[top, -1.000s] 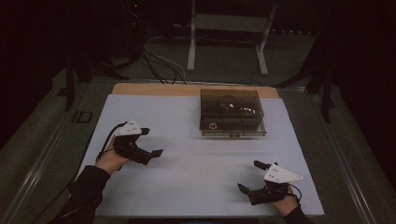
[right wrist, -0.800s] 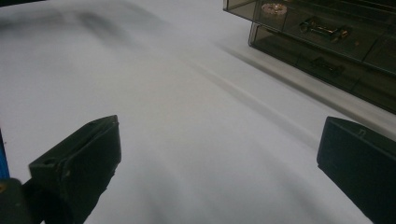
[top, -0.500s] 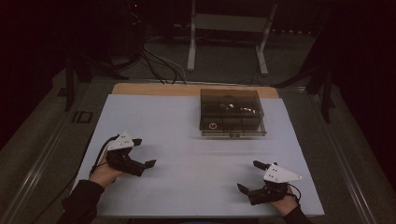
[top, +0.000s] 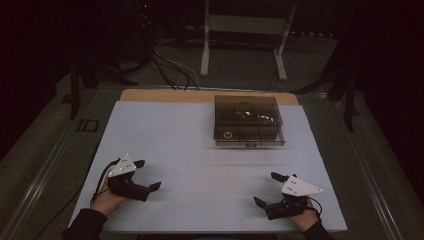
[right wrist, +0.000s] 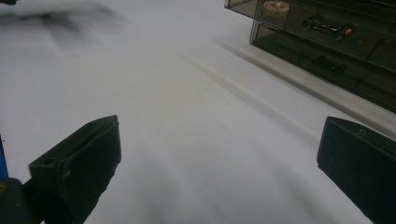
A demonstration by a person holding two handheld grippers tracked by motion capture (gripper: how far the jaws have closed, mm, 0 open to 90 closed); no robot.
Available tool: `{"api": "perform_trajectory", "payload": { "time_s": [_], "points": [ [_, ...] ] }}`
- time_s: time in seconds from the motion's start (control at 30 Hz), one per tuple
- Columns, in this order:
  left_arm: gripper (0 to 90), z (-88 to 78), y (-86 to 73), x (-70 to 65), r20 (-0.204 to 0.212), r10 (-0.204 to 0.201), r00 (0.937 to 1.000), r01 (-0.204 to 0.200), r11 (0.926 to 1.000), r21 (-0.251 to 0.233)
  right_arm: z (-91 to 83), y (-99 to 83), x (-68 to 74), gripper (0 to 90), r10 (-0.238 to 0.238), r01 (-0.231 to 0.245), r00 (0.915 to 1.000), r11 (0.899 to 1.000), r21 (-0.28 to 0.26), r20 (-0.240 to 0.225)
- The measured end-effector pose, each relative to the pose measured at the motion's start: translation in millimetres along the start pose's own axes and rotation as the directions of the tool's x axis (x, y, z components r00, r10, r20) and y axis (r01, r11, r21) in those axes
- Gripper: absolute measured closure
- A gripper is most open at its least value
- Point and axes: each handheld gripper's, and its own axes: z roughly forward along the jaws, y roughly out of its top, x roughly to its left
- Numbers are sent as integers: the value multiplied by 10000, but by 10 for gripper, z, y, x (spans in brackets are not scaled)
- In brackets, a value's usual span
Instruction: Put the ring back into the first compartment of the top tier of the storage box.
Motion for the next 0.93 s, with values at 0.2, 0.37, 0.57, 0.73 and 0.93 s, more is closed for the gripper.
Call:
{"api": "perform_trajectory", "payload": {
  "time_s": [0.2,0.37,0.57,0.73,0.93],
  "points": [
    [13,-103,-152,-51,-166,54,9998,-55,10000,-51,4,0,3,0,-4,4,10000,10000,28,-6],
    [14,-174,-243,-34,-508,-2,9987,-5,9999,-127,4,-2,1,0,-11,11,10000,10000,37,0],
    [14,-172,-299,19,-543,-257,9982,246,9995,-203,19,0,1,0,-33,33,10000,10000,71,-27],
    [14,-163,-301,5,-510,-233,9984,220,9994,-258,21,-1,2,0,-51,52,10000,9999,103,-43],
    [14,-149,-296,-12,-371,-178,9992,169,9996,-241,27,-5,1,0,-45,46,10000,9999,151,-35]
  ]
}}
